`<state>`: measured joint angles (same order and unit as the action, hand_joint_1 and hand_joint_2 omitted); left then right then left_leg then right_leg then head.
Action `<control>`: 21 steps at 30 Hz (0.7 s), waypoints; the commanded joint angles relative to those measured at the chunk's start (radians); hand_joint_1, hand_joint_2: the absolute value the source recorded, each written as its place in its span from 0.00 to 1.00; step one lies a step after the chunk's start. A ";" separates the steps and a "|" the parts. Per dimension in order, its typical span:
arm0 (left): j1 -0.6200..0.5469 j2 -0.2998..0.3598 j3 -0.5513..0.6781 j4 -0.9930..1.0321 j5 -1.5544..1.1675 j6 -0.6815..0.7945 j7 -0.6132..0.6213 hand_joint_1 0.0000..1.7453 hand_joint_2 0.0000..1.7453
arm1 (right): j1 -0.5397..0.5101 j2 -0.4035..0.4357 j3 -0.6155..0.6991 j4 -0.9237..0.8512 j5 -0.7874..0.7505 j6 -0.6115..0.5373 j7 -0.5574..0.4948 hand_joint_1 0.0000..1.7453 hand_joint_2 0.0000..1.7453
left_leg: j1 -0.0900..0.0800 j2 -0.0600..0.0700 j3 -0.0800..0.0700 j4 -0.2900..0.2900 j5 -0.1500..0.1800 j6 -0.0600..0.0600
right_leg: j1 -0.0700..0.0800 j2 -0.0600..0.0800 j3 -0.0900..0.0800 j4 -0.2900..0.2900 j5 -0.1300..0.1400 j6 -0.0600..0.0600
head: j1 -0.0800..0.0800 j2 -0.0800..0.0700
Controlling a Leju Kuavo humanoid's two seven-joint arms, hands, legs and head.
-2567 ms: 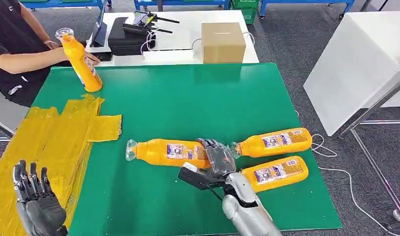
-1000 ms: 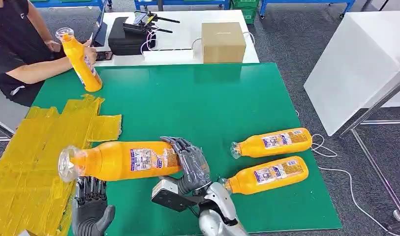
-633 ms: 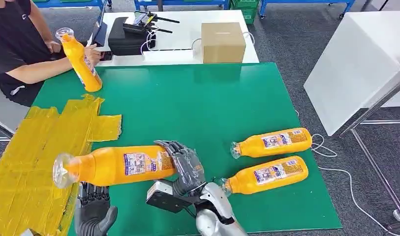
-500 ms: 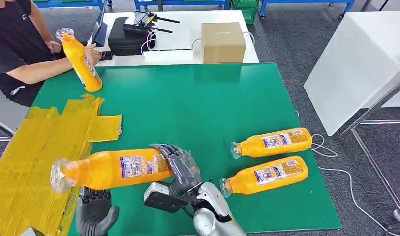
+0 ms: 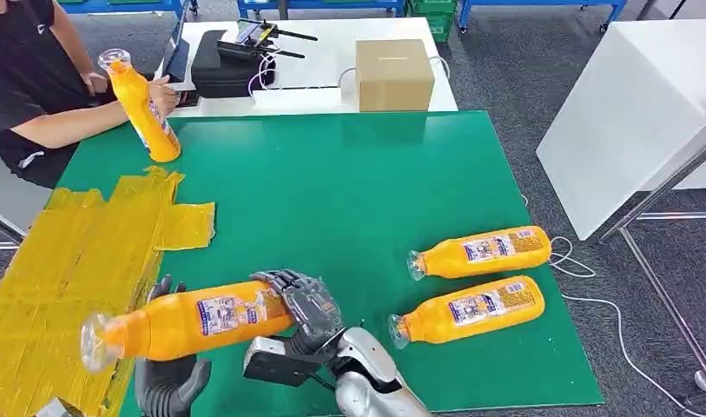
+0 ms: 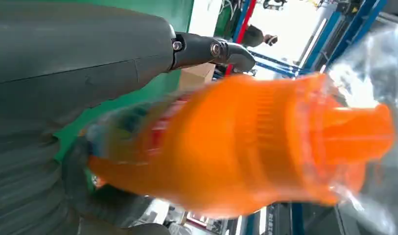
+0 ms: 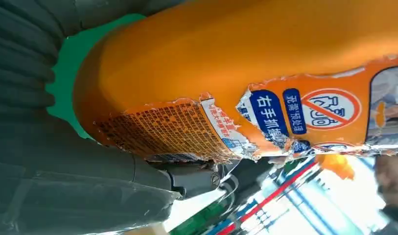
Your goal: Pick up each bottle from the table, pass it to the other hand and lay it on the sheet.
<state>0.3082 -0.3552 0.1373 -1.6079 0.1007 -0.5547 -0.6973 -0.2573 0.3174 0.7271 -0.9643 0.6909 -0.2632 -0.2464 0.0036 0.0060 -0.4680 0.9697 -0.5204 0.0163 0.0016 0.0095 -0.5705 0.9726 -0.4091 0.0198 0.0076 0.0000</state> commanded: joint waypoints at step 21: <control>-0.035 0.006 0.037 0.066 -0.013 0.063 -0.001 0.00 1.00 | -0.066 0.032 0.249 0.246 -0.031 0.015 -0.041 1.00 1.00 | 0.001 -0.001 0.003 -0.002 0.000 -0.001 | 0.001 -0.001 0.002 -0.002 0.000 0.000 | 0.000 0.000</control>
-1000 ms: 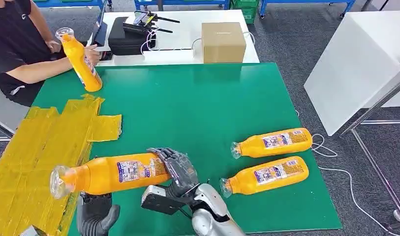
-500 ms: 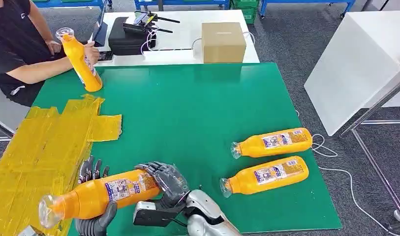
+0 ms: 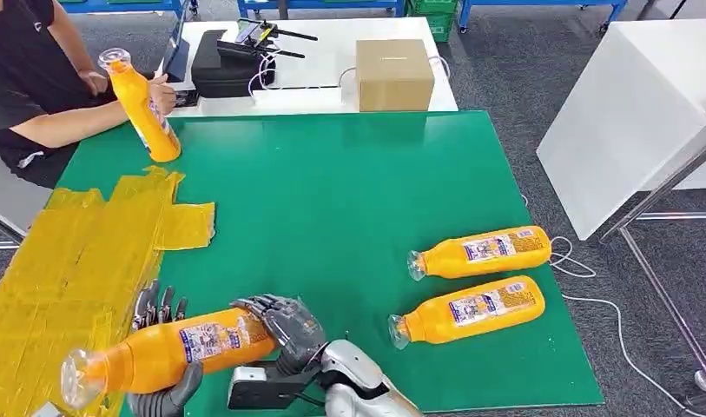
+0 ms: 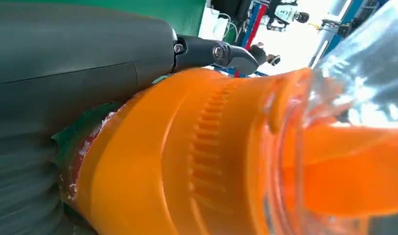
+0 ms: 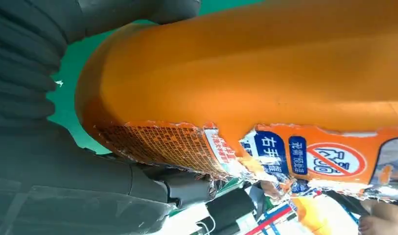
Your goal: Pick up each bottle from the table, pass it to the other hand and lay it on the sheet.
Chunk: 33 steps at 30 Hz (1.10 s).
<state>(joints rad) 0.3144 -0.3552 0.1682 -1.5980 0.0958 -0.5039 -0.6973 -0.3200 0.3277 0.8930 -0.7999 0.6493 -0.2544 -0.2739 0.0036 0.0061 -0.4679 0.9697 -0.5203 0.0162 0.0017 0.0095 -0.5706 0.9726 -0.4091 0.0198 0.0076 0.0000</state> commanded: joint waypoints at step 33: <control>-0.011 0.006 0.032 -0.120 -0.081 0.155 -0.001 1.00 1.00 | 0.146 -0.079 -0.089 -0.272 -0.256 0.013 -0.220 0.00 0.00 | 0.001 -0.004 0.002 -0.001 0.000 -0.001 | 0.002 -0.004 0.003 -0.002 -0.001 0.000 | 0.000 0.000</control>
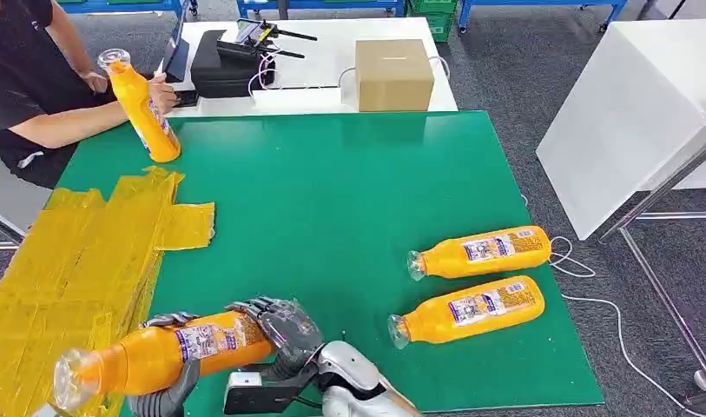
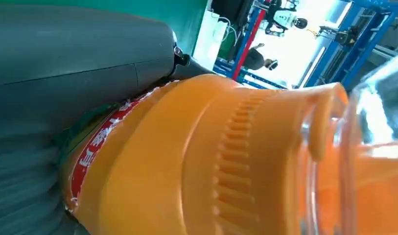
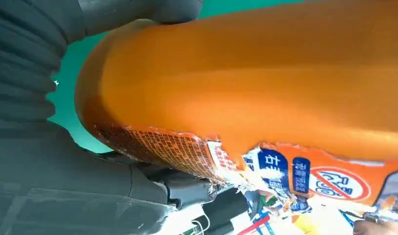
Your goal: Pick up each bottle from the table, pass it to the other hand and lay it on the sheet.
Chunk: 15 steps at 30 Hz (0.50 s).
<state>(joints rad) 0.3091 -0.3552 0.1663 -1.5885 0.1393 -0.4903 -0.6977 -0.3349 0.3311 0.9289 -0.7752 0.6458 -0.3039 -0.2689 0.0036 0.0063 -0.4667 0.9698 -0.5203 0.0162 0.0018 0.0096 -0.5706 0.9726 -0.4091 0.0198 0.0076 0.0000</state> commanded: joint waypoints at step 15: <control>0.076 0.056 0.027 -0.342 -0.258 0.441 0.000 1.00 1.00 | 0.305 -0.230 -0.193 -0.962 -0.624 0.409 -0.319 0.00 0.00 | 0.001 -0.006 -0.001 -0.001 -0.001 -0.001 | 0.001 -0.004 0.001 -0.002 -0.001 0.001 | 0.000 0.000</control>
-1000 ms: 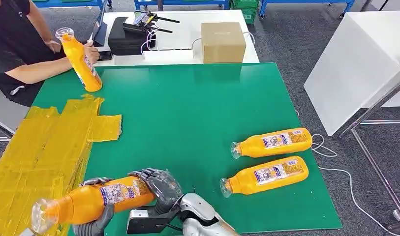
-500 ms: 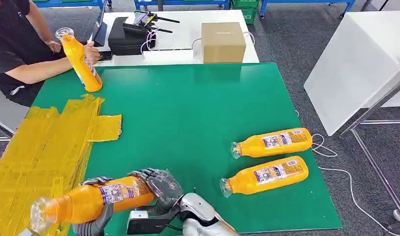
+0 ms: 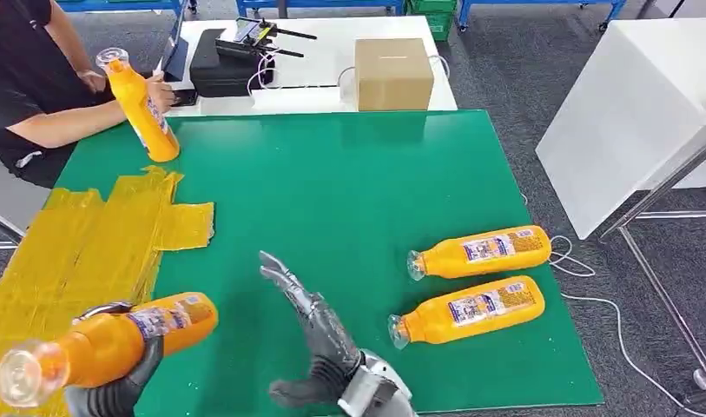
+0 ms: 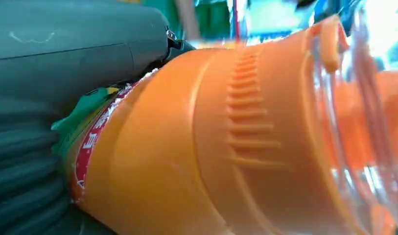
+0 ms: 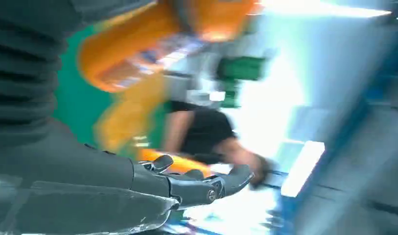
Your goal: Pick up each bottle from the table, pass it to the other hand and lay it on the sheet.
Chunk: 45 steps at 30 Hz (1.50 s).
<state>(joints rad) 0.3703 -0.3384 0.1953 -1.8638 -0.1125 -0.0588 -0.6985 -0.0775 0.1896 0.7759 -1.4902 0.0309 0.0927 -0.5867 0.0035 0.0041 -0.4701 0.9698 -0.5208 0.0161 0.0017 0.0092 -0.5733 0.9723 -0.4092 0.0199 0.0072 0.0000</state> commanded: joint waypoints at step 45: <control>-0.235 0.149 0.259 0.436 -1.452 0.757 0.398 0.00 0.00 | 0.170 -0.411 -0.179 -0.142 0.613 -0.351 0.280 0.00 0.00 | 0.000 -0.004 0.003 -0.001 -0.001 0.000 | 0.000 -0.004 0.005 -0.002 -0.001 0.001 | 0.000 0.000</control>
<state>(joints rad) 0.1452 -0.1823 0.4517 -1.3580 -1.5560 0.7057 -0.3079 0.0552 -0.1407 0.6356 -1.6403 0.6321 -0.2663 -0.3208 0.0029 0.0022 -0.4697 0.9698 -0.5205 0.0164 0.0011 0.0084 -0.5721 0.9722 -0.4091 0.0199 0.0073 0.0000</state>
